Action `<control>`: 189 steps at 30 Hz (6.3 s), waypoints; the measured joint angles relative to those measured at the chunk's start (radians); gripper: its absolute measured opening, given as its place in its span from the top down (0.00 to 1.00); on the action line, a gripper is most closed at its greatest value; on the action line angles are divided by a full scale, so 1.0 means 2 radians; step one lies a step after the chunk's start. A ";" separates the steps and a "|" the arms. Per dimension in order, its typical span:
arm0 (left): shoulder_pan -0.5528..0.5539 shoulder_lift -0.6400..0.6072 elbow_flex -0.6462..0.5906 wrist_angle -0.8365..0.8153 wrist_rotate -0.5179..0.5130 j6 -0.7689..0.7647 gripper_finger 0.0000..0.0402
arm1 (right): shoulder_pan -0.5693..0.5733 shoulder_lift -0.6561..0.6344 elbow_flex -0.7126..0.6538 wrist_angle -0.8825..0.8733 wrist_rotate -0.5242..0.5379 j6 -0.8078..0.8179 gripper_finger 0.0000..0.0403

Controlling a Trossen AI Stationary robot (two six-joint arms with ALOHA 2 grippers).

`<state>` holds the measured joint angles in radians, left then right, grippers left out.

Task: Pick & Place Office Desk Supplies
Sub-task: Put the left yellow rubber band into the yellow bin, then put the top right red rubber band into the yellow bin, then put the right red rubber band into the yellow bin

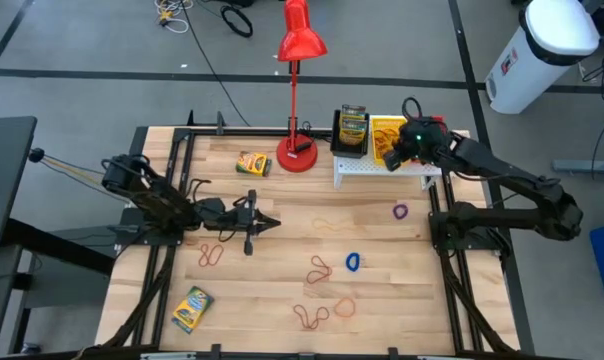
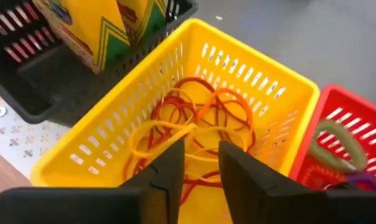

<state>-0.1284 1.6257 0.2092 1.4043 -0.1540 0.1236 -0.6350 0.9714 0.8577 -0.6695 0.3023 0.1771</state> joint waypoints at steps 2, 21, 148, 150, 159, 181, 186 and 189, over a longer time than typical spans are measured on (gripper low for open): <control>0.000 0.000 0.000 0.000 -0.001 0.000 0.97 | 0.000 0.005 0.004 -0.005 0.001 0.002 0.75; 0.000 0.000 0.000 -0.012 -0.001 -0.004 0.97 | 0.038 0.000 0.112 -0.142 -0.068 0.040 0.61; 0.000 0.000 0.002 -0.052 -0.003 -0.015 0.97 | 0.020 0.038 0.062 -0.040 0.097 -0.014 0.52; 0.000 0.000 0.002 -0.051 -0.003 -0.015 0.97 | 0.020 0.036 0.062 -0.040 0.096 -0.014 0.45; 0.000 0.000 0.002 -0.053 -0.003 -0.015 0.97 | 0.020 0.019 0.062 -0.040 0.071 -0.012 0.37; 0.000 0.000 0.002 -0.060 -0.005 -0.015 0.97 | 0.082 0.016 0.083 -0.084 0.014 -0.008 0.46; -0.005 0.000 0.010 -0.094 0.012 -0.029 0.97 | 0.218 -0.002 0.070 -0.075 0.027 0.041 0.65; -0.021 0.000 0.032 -0.161 0.029 -0.012 0.97 | 0.321 -0.001 0.036 -0.033 0.050 0.062 0.85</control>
<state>-0.1699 1.6253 0.2738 1.0830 -0.0959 0.0997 0.0070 0.9704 0.9288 -0.7364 0.4032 0.3005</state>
